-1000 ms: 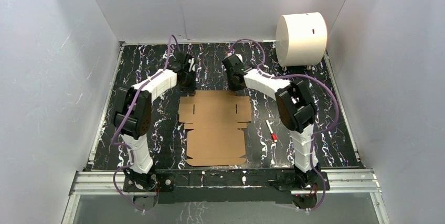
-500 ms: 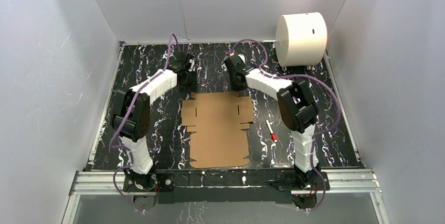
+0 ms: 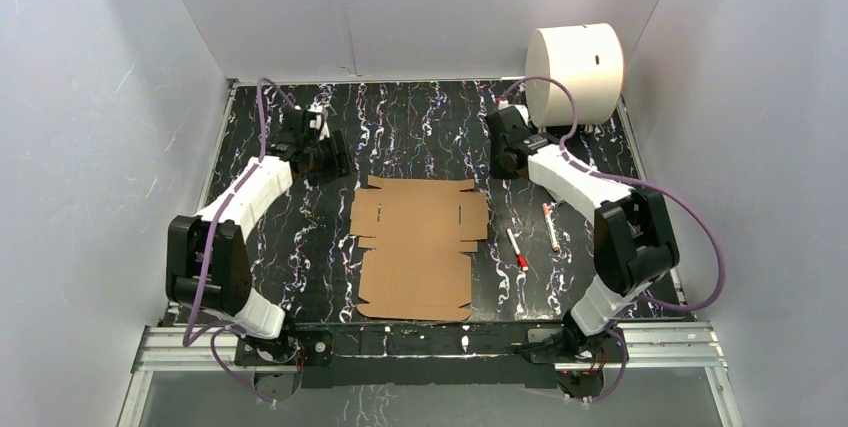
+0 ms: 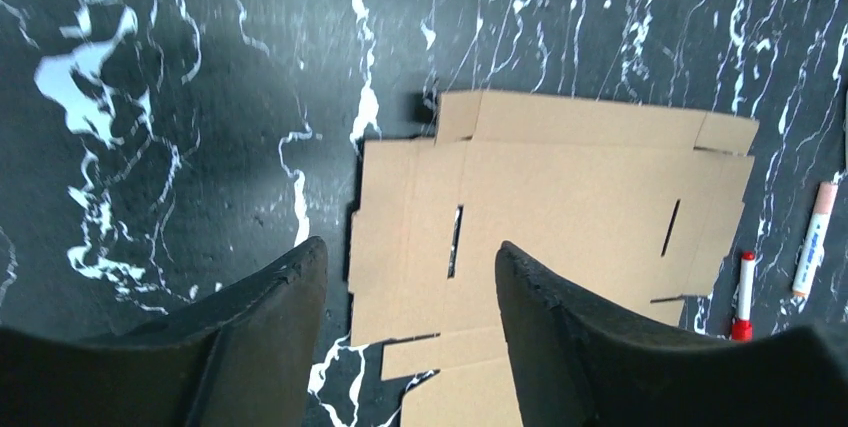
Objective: Fold the paper box
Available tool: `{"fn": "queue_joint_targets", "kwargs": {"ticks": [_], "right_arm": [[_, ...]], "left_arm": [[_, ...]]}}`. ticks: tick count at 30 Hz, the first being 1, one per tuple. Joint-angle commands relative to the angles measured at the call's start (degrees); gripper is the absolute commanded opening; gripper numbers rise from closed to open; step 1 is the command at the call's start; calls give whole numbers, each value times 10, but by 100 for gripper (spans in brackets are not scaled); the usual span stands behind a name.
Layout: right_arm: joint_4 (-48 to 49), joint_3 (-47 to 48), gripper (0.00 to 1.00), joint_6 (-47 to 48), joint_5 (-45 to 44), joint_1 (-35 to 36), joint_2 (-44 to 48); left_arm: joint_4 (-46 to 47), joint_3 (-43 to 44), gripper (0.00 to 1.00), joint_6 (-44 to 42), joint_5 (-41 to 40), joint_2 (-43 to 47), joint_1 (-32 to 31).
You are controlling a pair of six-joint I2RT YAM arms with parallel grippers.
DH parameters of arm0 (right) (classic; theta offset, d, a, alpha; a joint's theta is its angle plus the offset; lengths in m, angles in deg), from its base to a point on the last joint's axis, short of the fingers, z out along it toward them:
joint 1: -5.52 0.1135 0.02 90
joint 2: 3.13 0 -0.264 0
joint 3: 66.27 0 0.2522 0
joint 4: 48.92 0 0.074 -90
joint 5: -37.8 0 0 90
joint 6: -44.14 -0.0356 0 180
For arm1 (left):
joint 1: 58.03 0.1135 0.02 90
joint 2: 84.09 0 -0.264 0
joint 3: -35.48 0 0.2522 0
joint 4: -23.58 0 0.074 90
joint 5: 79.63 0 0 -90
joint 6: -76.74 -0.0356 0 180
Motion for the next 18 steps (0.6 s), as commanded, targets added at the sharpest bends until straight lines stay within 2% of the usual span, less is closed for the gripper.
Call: {"fn": "queue_joint_targets", "kwargs": {"ticks": [1,11,18], "right_arm": [[6,-68,19,-3,-6,-19,57],[6,-232,19,-3,-6,-64,125],[6,-257,19,-3,-6,-67,128]], "left_arm": [[14,-54,62,17,76,39,23],[46,-148,74,20,154,57,66],[45,-170,78,1,150,57,68]]}}
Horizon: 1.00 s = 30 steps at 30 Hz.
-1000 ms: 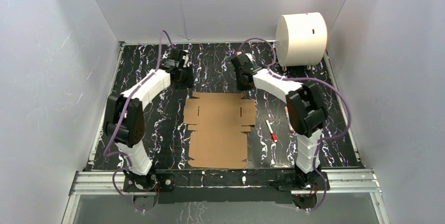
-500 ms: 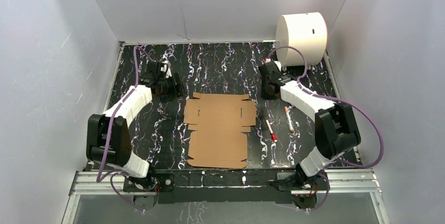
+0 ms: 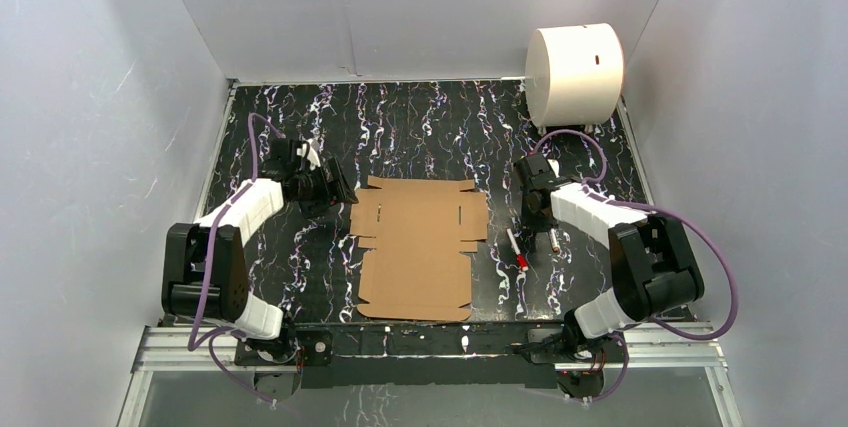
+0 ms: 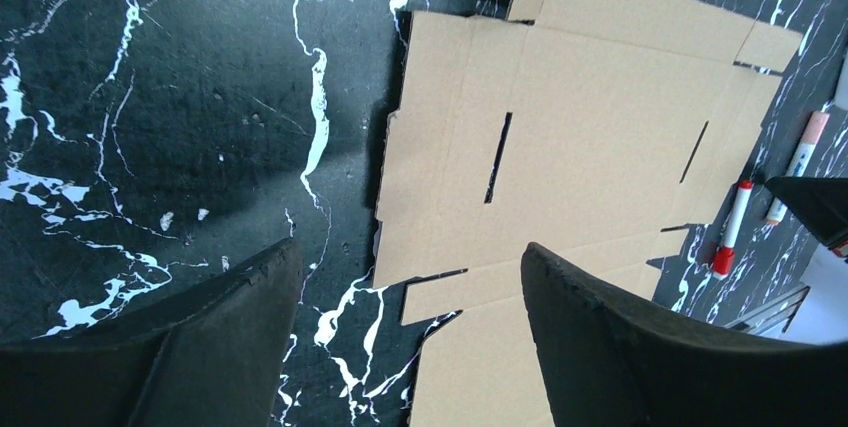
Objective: Fold the paper box
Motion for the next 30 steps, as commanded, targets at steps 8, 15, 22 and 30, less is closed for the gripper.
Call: {"fn": "queue_joint_targets", "kwargs": {"ticks": [8,15,22,30], "right_arm": [[14,-3,19,-2,-6,-3,40],[14,-17,19,-2,-6,-4,61],[411,-22,19,-47,468,-4,60],[447,-24,19,-59,496,-4,47]], "left_arm": [[-4,-12,79,-21,6,16,2],[-2,-7,79,-8,36,-21,2],[0,4,78,-3,63,-58,2],[3,9,76,0,81,-85,0]]}}
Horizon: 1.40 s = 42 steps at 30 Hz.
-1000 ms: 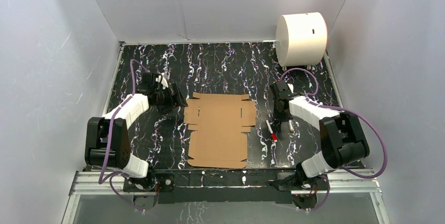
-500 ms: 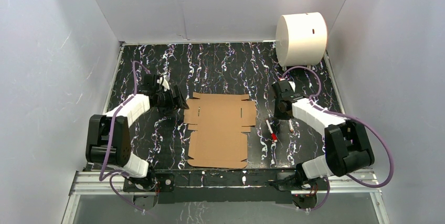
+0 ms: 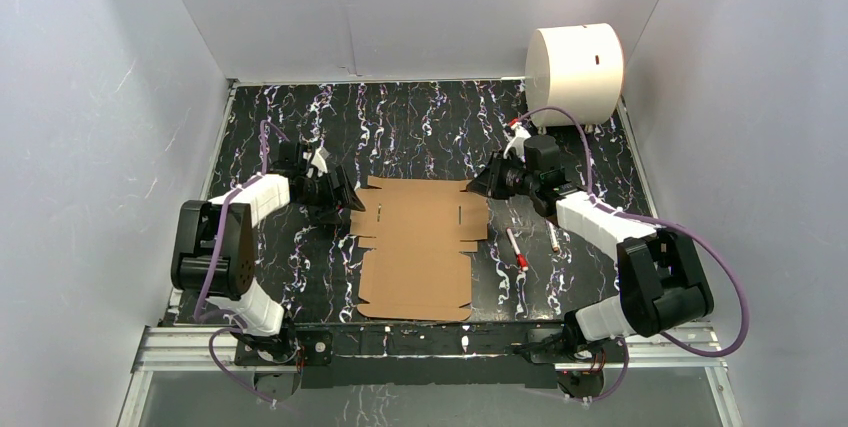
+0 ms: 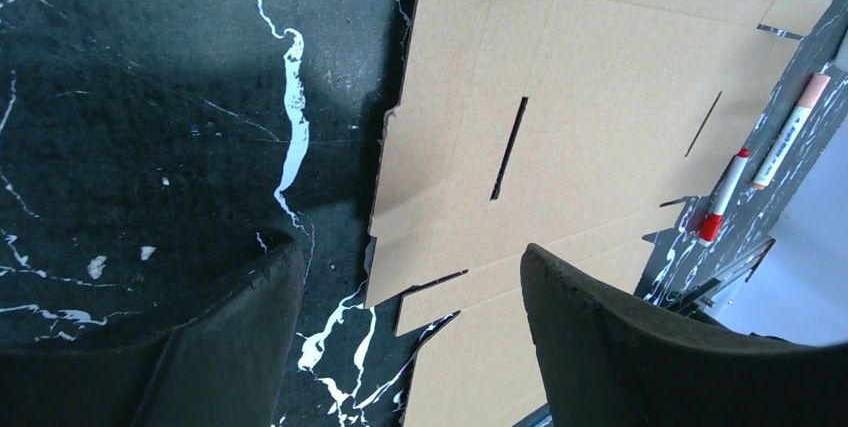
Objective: Fold the paper box
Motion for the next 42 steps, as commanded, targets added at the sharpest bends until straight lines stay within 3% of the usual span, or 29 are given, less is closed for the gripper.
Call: {"fn": "queue_joint_targets", "kwargs": {"ticks": [1,9,10,11,23,31,42], "right_arm": [[91,10,19,-15,87,-2,-1],[45,-9,19,-10,-1,-13,4],[35,-11,95,-8,-9,-18,5],[29,-13,100,-5,-13,-24,4],[45,-22,100,-13,34,-42,-48],[45,-39,100,-14,16,-44,-79],[115,-69,78,-34,96,-45,-137]], "left_arm": [[-9,13,76,4,23,-13,0],[-10,18,71,3,29,-27,-6],[-10,19,70,3,29,-28,-7],[-10,21,70,3,28,-29,-8],[-11,28,64,4,32,-45,-16],[-11,29,61,0,35,-55,-18],[-10,27,58,1,51,-67,-19]]}}
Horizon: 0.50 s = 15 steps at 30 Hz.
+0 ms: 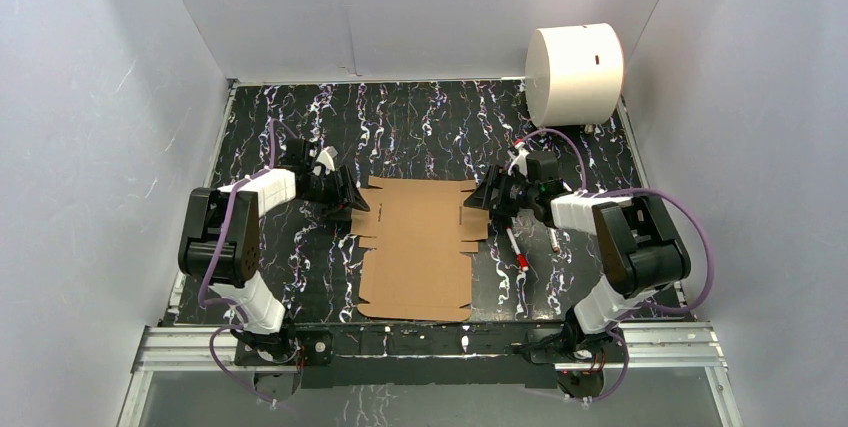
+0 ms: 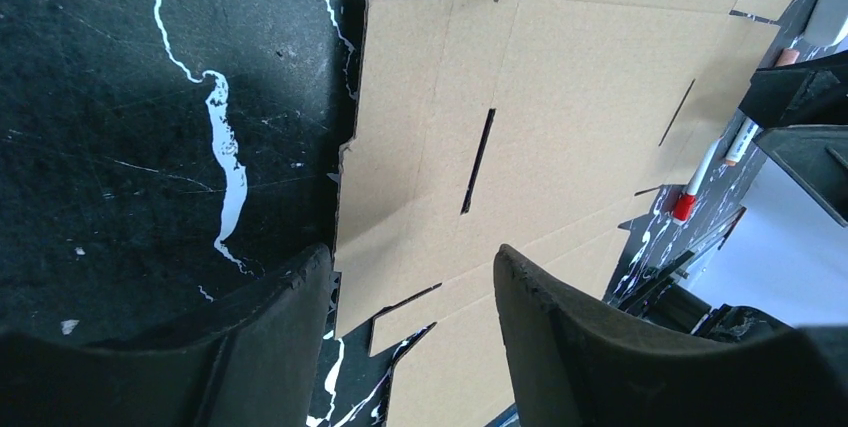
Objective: Fold the paper box
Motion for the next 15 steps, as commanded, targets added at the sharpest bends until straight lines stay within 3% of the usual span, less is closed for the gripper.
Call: {"fn": "queue_joint_targets", "kwargs": {"ticks": [1,8,15], "right_arm": [[39,-18,76,-14,48,-1,-27],[28,3,52,-10,70,2,-28],[-19,40,35,2,56,14,-23]], "left_arm": [[-19,0,58,-1,9,-16,-7],[-12,0,52,10,13,3,-17],[-28,20,47,9,-52,27,-56]]}}
